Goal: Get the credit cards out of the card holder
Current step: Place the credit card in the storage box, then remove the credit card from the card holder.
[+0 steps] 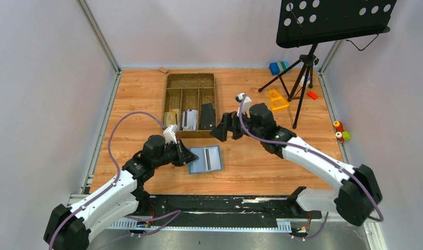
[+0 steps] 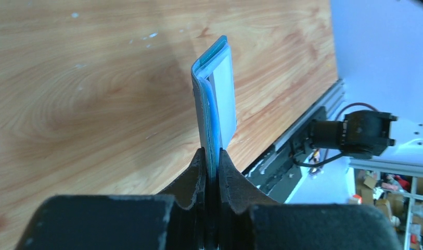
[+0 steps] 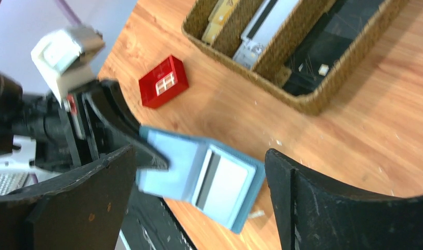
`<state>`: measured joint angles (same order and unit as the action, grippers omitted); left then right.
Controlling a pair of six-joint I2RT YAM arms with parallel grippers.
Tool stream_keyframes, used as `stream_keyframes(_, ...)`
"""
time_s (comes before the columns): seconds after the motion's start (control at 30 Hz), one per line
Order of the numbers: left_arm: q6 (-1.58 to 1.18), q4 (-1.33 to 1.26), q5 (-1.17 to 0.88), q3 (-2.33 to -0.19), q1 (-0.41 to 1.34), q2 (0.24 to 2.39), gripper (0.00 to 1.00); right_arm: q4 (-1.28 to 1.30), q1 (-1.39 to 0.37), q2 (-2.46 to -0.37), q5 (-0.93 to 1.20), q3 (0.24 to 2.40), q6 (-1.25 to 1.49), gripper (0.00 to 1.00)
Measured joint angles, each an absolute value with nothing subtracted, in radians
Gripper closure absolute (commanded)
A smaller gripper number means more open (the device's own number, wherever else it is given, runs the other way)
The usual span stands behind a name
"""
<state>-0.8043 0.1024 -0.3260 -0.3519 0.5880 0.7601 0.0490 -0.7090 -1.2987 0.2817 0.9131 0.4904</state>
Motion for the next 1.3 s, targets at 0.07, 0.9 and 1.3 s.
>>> stream_keyframes(0.07, -0.823, 0.049, -0.349, -0.344, 0.588, 0.76, 1.0, 0.067, -0.702, -1.213, 0.291, 0.853, 0.476, 0.07)
stream_keyframes(0.9, -0.949, -0.38, -0.525, -0.313, 0.588, 0.823, 1.0, 0.122, -0.654, -0.737, 0.417, 0.469, 0.543, 0.03)
stream_keyframes(1.3, -1.037, -0.559, -0.579, -0.305, 0.588, 0.873, 1.0, -0.03, -0.506, -0.714, 0.585, 0.353, 0.702, 0.28)
